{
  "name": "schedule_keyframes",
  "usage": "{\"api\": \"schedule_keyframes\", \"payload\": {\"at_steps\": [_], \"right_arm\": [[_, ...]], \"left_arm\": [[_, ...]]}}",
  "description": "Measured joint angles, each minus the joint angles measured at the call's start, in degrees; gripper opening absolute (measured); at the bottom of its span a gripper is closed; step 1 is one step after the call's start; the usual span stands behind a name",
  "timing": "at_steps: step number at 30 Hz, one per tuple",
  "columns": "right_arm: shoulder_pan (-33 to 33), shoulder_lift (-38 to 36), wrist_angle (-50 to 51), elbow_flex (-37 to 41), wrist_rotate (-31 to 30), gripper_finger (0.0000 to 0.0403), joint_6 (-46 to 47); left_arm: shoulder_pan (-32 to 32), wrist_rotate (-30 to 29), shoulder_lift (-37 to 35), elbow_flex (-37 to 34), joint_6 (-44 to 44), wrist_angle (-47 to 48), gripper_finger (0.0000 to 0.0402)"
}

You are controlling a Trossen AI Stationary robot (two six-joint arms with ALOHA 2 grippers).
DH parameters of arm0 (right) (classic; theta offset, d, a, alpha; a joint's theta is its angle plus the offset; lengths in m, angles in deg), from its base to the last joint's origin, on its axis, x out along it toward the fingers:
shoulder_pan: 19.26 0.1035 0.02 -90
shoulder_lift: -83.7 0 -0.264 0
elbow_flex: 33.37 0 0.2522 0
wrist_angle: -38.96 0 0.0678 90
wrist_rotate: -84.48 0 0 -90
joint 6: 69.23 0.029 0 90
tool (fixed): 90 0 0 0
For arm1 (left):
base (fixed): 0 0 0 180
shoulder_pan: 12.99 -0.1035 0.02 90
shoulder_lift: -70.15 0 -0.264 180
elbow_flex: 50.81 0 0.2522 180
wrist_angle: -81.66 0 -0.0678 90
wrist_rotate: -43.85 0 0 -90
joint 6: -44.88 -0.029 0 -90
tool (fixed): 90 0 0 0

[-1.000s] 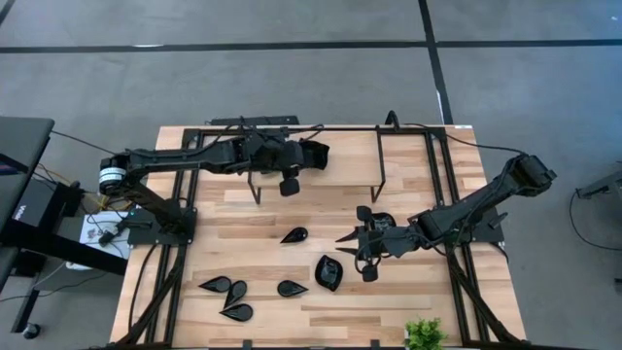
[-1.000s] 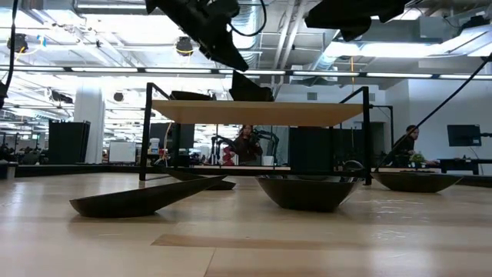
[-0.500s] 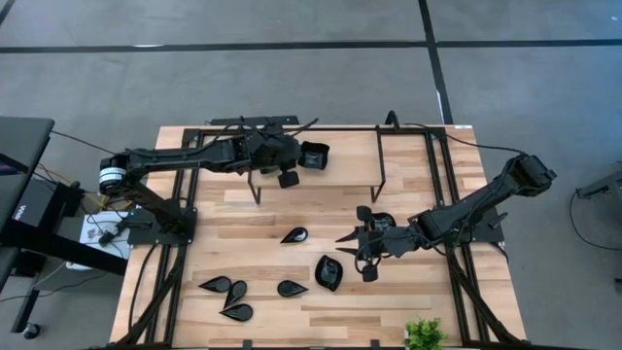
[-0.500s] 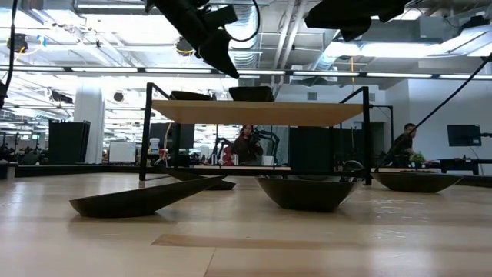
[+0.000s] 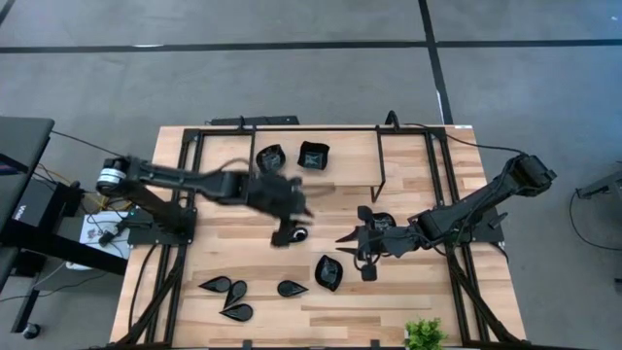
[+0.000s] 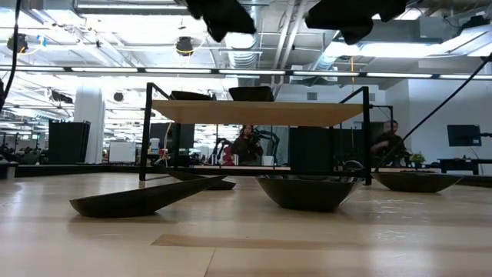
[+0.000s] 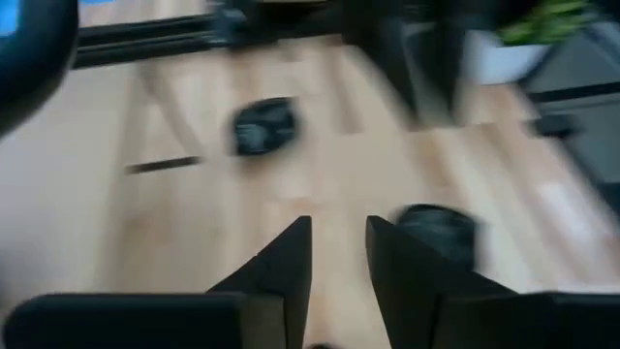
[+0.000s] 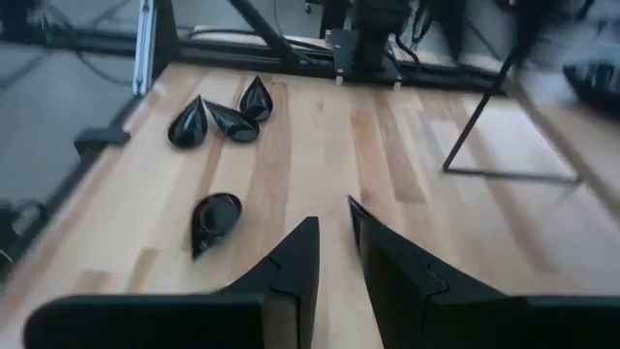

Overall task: Pick & Place Mini shaped plates
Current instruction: Stack the black leaf-shaped plate on top of the black leaf-shaped plate on the shelf

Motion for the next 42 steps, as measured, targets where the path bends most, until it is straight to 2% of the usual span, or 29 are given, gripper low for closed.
{"api": "schedule_keyframes", "payload": {"at_steps": [4, 11, 14, 17, 22, 28, 32, 34, 38, 42], "right_arm": [[0.0, 0.0, 0.3, 0.0, 0.0, 0.0074, 4.0], [0.7, 5.4, -3.0, 0.0, 0.1, 0.0078, 1.7], [0.7, 9.2, -4.5, -0.1, 0.5, 0.0092, 0.7], [0.7, 12.2, -3.1, -2.5, 2.5, 0.0113, 3.6], [2.4, 17.9, 0.3, -8.3, 5.8, 0.0152, 4.8], [7.0, 25.5, 7.0, -17.0, 6.1, 0.018, 4.2], [9.9, 29.3, 13.8, -22.7, 5.9, 0.018, 7.6], [11.1, 31.0, 16.4, -24.9, 4.0, 0.0177, 10.0], [11.2, 35.0, 17.2, -27.5, -1.1, 0.0167, 13.6], [9.6, 37.7, 18.8, -29.0, -1.6, 0.0158, 22.2]], "left_arm": [[7.6, -2.1, -0.5, -3.0, 4.2, 0.2, 0.0091], [17.9, -19.9, -0.6, -11.0, 14.7, 0.0, 0.0104], [21.3, -24.4, -0.9, -13.9, 19.2, 0.3, 0.0116], [24.4, -27.4, -1.7, -15.9, 22.6, 0.0, 0.0125], [29.1, -27.9, -3.5, -17.6, 24.9, -0.4, 0.0128], [33.0, -28.0, -7.6, -19.6, 26.3, -0.4, 0.0123], [33.0, -29.5, -9.9, -21.0, 26.4, -2.6, 0.0123], [32.2, -30.2, -9.8, -21.5, 26.3, -7.8, 0.0123], [31.0, -30.5, -8.7, -21.7, 26.2, -12.8, 0.0123], [30.6, -30.5, -8.2, -21.8, 26.1, -13.2, 0.0123]]}}
